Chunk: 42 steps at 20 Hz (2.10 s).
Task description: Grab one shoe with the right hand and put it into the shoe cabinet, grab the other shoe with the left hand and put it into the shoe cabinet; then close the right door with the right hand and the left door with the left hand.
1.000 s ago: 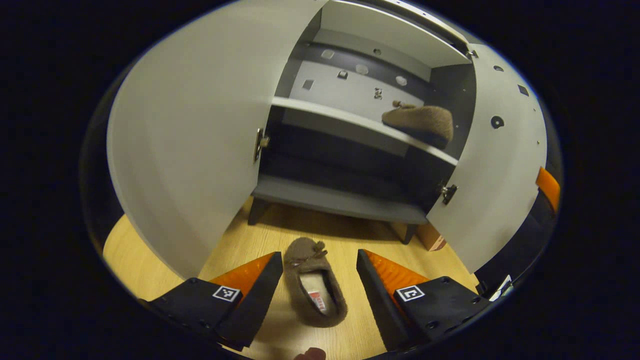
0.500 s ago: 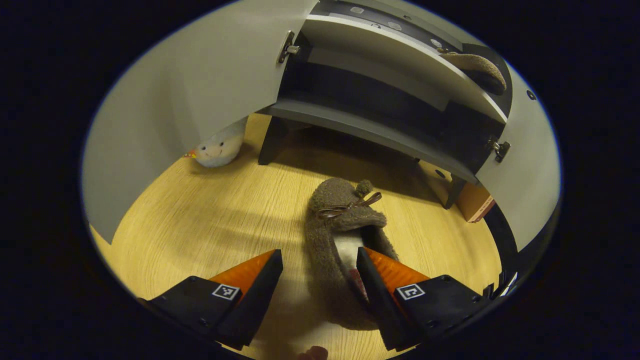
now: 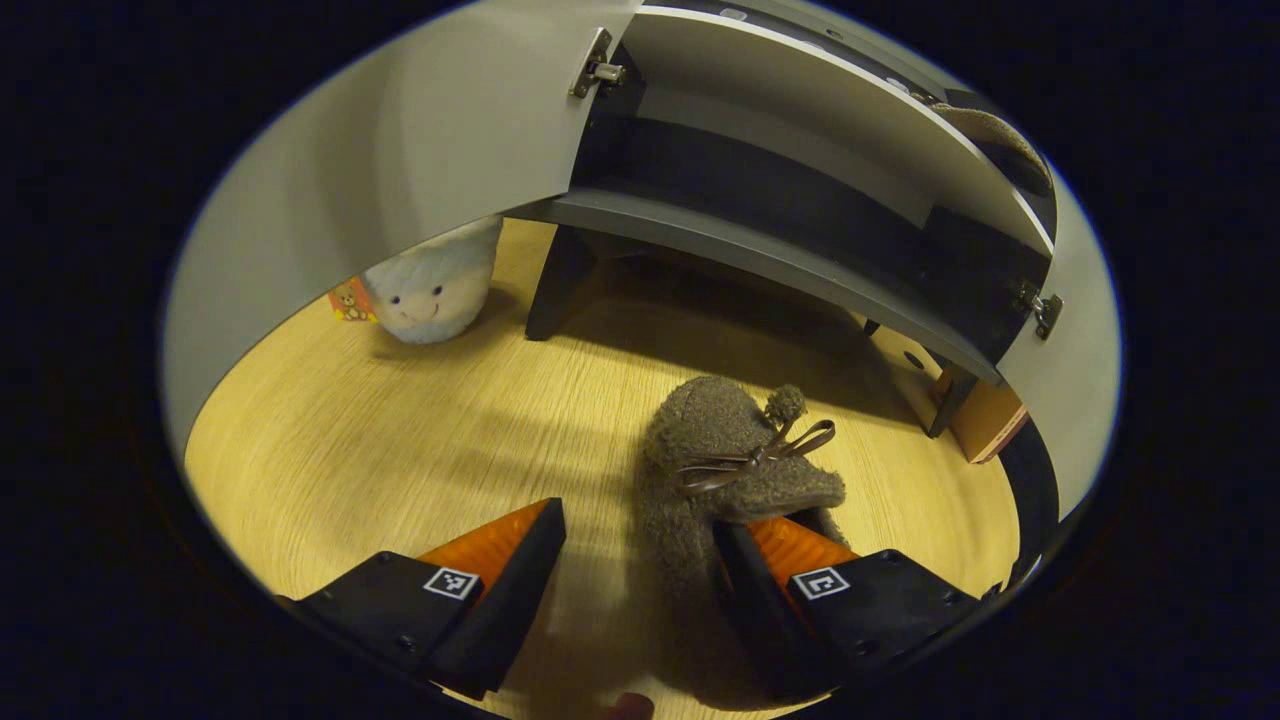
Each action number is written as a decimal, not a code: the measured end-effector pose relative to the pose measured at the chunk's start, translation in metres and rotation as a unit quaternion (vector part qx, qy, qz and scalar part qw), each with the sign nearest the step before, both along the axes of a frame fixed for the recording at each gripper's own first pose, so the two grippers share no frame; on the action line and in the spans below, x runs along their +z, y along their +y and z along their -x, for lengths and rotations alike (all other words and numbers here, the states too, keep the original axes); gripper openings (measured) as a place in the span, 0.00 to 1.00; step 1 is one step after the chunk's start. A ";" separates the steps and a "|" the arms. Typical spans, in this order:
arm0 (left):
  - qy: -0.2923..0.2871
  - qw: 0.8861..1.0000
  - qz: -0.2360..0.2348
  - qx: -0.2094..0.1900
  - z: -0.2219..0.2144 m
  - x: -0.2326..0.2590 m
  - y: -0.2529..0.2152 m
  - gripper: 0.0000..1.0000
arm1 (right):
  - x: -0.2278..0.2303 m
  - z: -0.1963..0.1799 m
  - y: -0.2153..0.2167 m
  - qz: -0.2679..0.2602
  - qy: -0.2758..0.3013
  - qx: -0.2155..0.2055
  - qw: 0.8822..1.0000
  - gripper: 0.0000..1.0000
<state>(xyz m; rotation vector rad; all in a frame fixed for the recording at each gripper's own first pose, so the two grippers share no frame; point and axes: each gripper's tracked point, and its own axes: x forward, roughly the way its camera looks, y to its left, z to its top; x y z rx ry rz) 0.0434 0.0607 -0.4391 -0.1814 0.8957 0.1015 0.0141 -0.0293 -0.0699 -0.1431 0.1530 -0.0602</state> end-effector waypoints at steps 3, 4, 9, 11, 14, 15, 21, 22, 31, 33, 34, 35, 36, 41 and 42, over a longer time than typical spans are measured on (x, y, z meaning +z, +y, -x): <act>-0.020 1.000 0.016 0.012 -0.007 0.004 -0.005 0.96 | -0.002 -0.002 -0.002 0.003 0.004 -0.002 1.000 0.94; -0.029 0.999 0.027 0.015 -0.011 0.005 -0.009 0.89 | -0.002 -0.002 -0.003 0.005 0.004 -0.002 1.000 0.94; -0.043 0.999 0.006 0.004 -0.015 0.003 -0.011 0.46 | -0.004 -0.001 -0.005 0.004 0.009 -0.003 1.000 0.94; -0.046 0.999 -0.019 0.004 -0.017 0.004 -0.003 0.17 | -0.004 -0.001 -0.005 -0.001 0.010 -0.003 1.000 0.94; -0.053 0.998 -0.039 -0.008 -0.011 0.028 -0.004 0.07 | -0.005 -0.001 -0.005 -0.003 0.010 -0.003 1.000 0.94; -0.067 0.996 -0.052 -0.018 -0.009 0.048 -0.006 0.07 | -0.004 -0.002 -0.004 -0.002 0.009 -0.003 1.000 0.94; -0.193 0.980 -0.017 -0.035 -0.010 0.201 -0.044 0.07 | -0.008 -0.003 0.001 -0.006 0.013 0.005 1.000 0.94; -0.220 0.975 -0.020 -0.034 -0.018 0.233 -0.047 0.07 | -0.007 -0.003 0.001 -0.006 0.011 0.007 1.000 0.94; -0.335 0.941 -0.034 -0.035 -0.179 0.431 -0.065 0.07 | 0.004 0.003 -0.001 -0.004 -0.005 0.010 1.000 0.94; -0.331 0.942 -0.043 -0.043 -0.218 0.441 -0.073 0.07 | 0.006 0.004 0.000 -0.002 -0.007 0.010 1.000 0.94; -0.324 0.944 -0.044 -0.040 -0.237 0.439 -0.074 0.07 | 0.007 0.005 0.000 -0.005 -0.009 0.009 1.000 0.94; -0.316 0.946 -0.054 -0.038 -0.259 0.436 -0.074 0.07 | 0.006 0.006 0.000 -0.011 -0.008 0.009 1.000 0.94; -0.301 0.950 -0.075 -0.033 -0.278 0.427 -0.069 0.09 | 0.004 0.008 -0.001 -0.014 -0.006 0.009 1.000 0.94; -0.187 0.978 -0.079 -0.035 -0.346 0.360 -0.075 0.07 | -0.002 0.013 -0.005 -0.011 0.000 0.004 1.000 0.94; -0.168 0.982 -0.078 -0.027 -0.354 0.348 -0.073 0.07 | -0.002 0.013 -0.006 -0.009 0.001 0.003 1.000 0.94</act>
